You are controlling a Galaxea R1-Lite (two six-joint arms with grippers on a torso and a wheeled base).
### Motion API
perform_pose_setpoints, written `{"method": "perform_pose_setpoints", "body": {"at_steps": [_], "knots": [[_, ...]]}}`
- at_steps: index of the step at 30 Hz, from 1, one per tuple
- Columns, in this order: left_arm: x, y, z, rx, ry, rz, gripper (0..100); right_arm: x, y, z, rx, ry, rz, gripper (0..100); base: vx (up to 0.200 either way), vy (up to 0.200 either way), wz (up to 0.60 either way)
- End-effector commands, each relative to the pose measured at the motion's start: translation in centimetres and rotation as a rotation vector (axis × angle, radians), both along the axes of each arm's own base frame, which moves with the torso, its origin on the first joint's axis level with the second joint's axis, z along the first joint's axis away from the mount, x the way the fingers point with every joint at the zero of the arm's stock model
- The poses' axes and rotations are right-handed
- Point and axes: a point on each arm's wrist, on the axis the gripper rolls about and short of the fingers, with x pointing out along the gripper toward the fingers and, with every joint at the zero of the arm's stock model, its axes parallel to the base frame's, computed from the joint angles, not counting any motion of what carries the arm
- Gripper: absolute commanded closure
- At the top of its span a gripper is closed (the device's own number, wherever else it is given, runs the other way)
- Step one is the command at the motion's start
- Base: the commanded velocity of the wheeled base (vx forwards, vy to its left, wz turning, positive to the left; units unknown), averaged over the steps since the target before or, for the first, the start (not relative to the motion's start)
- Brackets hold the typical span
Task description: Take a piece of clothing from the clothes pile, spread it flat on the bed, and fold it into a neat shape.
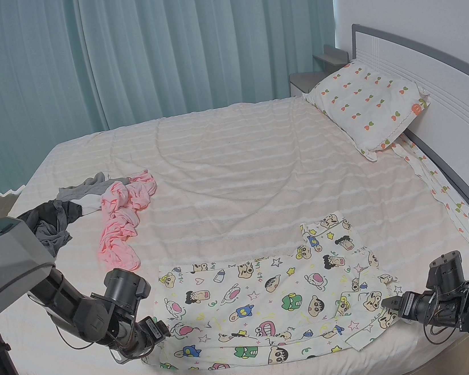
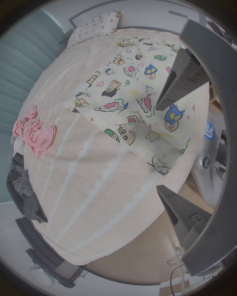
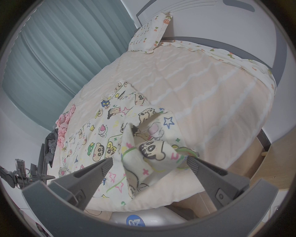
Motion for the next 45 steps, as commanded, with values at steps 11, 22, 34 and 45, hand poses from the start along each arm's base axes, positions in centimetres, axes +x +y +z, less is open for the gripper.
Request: {"method": "perform_pose_setpoints", "body": {"at_steps": [11, 22, 34, 45], "knots": [[0.1, 4.5, 4.8, -0.427, -0.169, 0.117, 0, -2.0, 0.1, 7.5, -0.006, -0.259, 0.088, 0, 0.000, 0.000, 0.00], [-1.6, 4.7, 4.0, -0.585, -0.358, 0.153, 0, -0.1, 8.6, 5.5, 0.147, -0.138, 0.312, 0, 0.000, 0.000, 0.00], [-1.9, 4.7, 2.9, -0.573, -0.335, 0.166, 0, 0.8, 14.1, 0.0, 0.139, 0.004, 0.400, 0, 0.000, 0.000, 0.00], [-2.0, 4.8, 2.5, -0.567, -0.321, 0.175, 0, 0.5, 15.7, -2.0, 0.111, 0.042, 0.441, 0, 0.000, 0.000, 0.00]]}}
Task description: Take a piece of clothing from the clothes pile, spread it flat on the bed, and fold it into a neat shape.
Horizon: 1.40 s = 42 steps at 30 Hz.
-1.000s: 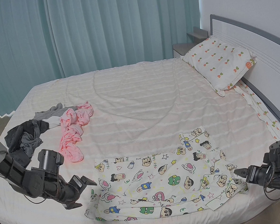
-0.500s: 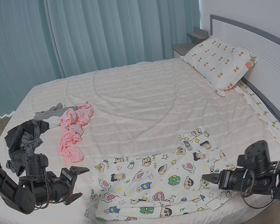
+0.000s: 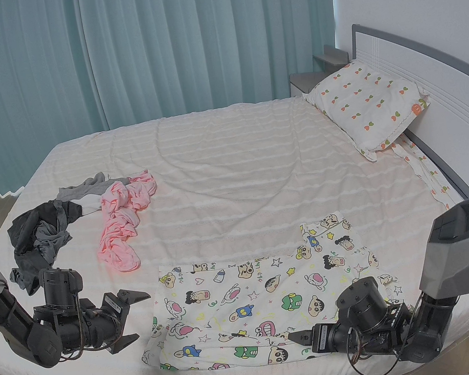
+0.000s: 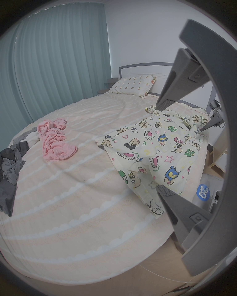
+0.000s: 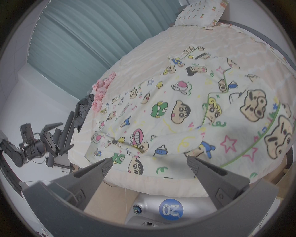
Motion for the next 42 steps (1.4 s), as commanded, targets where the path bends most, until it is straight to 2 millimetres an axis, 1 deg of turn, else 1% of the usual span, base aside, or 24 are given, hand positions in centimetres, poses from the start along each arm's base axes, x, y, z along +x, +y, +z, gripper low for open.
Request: {"method": "perform_pose_setpoints", "body": {"at_steps": [1, 4, 5, 7, 8, 12, 20, 21, 28, 32, 37, 41, 42], "knots": [[0.0, 0.0, -0.4, 0.002, 0.015, 0.001, 0, -0.4, 0.5, -1.4, -0.031, 0.026, 0.022, 0, 0.000, 0.000, 0.00], [0.0, 0.0, -0.4, 0.002, 0.015, 0.001, 0, 0.1, 0.9, -1.5, -0.029, 0.020, 0.017, 0, 0.000, 0.000, 0.00], [0.0, 0.0, -0.4, 0.002, 0.017, 0.001, 0, 0.6, 1.0, -1.5, -0.032, 0.021, 0.010, 0, 0.000, 0.000, 0.00], [0.0, 0.0, -0.4, 0.002, 0.017, 0.001, 0, 0.6, 1.0, -1.5, -0.032, 0.021, 0.010, 0, 0.000, 0.000, 0.00], [0.0, 0.0, -0.4, 0.004, 0.016, -0.001, 0, 1.7, 1.2, -1.4, -0.047, 0.037, -0.011, 0, 0.000, 0.000, 0.00], [0.0, 0.0, -0.4, 0.005, 0.015, -0.002, 0, 3.0, 1.4, -1.2, -0.054, 0.047, -0.035, 0, 0.000, 0.000, 0.00], [0.0, 0.0, -0.4, 0.005, 0.015, -0.002, 0, 4.1, 2.1, -0.6, -0.026, 0.012, -0.043, 0, 0.000, 0.000, 0.00], [0.0, 0.0, -0.4, 0.005, 0.015, -0.002, 0, 4.5, 2.1, -0.4, -0.018, 0.003, -0.050, 0, 0.000, 0.000, 0.00], [0.0, 0.0, -0.5, 0.005, 0.018, -0.005, 0, 5.4, 1.6, -0.1, -0.025, -0.027, -0.099, 0, 0.000, 0.000, 0.00], [0.0, 0.0, -0.4, 0.003, 0.014, -0.003, 0, 5.1, 1.4, 0.0, -0.025, -0.022, -0.097, 0, 0.000, 0.000, 0.00], [0.0, 0.0, -0.3, -0.001, 0.014, 0.004, 0, 4.0, 0.9, 2.3, 0.004, -0.043, -0.083, 0, 0.000, 0.000, 0.00], [0.0, 0.0, -0.3, 0.000, 0.014, 0.005, 0, 2.8, -0.1, 4.4, 0.030, -0.067, -0.080, 0, 0.000, 0.000, 0.00], [0.0, 0.0, -0.3, -0.001, 0.014, 0.004, 0, 2.6, -0.3, 4.7, 0.034, -0.070, -0.079, 0, 0.000, 0.000, 0.00]]}}
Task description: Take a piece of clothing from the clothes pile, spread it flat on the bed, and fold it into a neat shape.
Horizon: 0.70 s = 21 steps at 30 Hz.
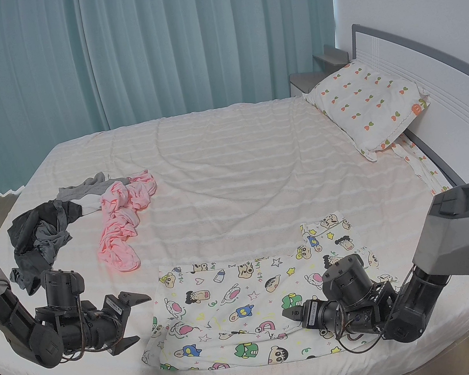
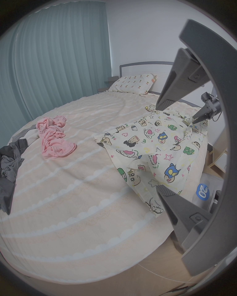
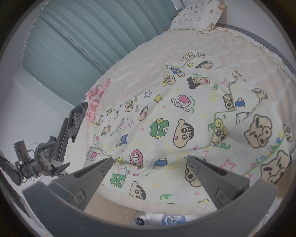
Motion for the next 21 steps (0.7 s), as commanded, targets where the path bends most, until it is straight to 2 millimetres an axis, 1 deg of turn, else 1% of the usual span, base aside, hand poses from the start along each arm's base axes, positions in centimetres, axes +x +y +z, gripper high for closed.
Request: {"method": "perform_pose_setpoints", "body": {"at_steps": [1, 2, 4, 8, 12, 15, 21], "knots": [[-0.1, 0.0, 0.0, 0.000, 0.001, 0.000, 0, -1.7, -1.3, 3.3, 0.047, -0.047, 0.007, 0, 0.000, 0.000, 0.00], [-0.1, 0.0, 0.0, 0.001, 0.002, 0.001, 0, -1.8, -1.3, 3.3, 0.047, -0.047, 0.007, 0, 0.000, 0.000, 0.00], [-0.1, 0.0, 0.0, 0.001, 0.003, -0.001, 0, -2.6, -2.1, 4.6, 0.068, -0.070, 0.005, 0, 0.000, 0.000, 0.00], [-0.1, 0.0, 0.0, 0.002, 0.002, 0.002, 0, -2.9, -3.1, 6.2, 0.093, -0.104, -0.016, 0, 0.000, 0.000, 0.00], [-0.1, 0.0, 0.0, 0.000, 0.003, 0.002, 0, -2.8, -3.5, 6.4, 0.098, -0.110, -0.027, 0, 0.000, 0.000, 0.00], [-0.6, -0.1, -0.2, 0.011, 0.009, -0.015, 0, -2.5, -3.7, 6.5, 0.101, -0.115, -0.037, 0, 0.200, 0.000, 0.00], [-0.6, -0.1, -0.2, 0.018, 0.008, -0.023, 0, -2.6, -3.9, 6.7, 0.101, -0.123, -0.039, 0, 0.200, 0.000, 0.00]]}}
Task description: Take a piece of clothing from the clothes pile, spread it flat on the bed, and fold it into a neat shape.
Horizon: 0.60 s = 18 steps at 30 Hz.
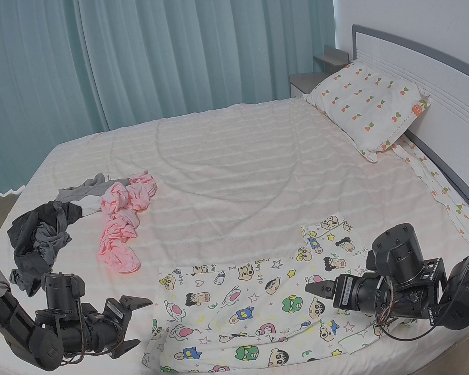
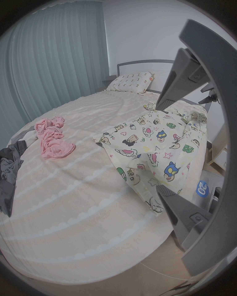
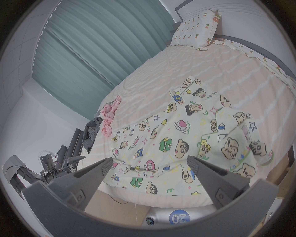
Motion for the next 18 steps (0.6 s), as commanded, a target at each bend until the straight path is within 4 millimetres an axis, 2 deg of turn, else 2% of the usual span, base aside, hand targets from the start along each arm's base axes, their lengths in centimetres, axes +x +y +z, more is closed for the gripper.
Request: {"method": "perform_pose_setpoints", "body": {"at_steps": [1, 5, 13, 17, 18], "knots": [[-0.2, 0.0, -0.1, 0.003, 0.006, -0.003, 0, -0.1, -0.3, 0.6, 0.009, -0.017, -0.004, 0, 0.000, 0.000, 0.00], [-0.3, -0.1, -0.2, 0.006, 0.010, -0.008, 0, 0.0, -0.6, 0.8, 0.014, -0.023, -0.014, 0, 0.000, 0.000, 0.00], [0.0, -0.1, -0.5, 0.037, 0.001, -0.044, 0, 0.2, -1.8, 2.4, 0.038, -0.076, -0.048, 0, 0.000, 0.000, 0.00], [1.8, -0.3, -0.9, 0.074, -0.031, -0.071, 0, 0.1, -2.4, 2.1, 0.002, -0.072, -0.045, 0, 0.000, 0.000, 0.00], [2.8, -0.4, -1.0, 0.099, -0.053, -0.071, 0, -0.1, -2.5, 1.9, -0.007, -0.070, -0.041, 0, 0.000, 0.000, 0.00]]}}
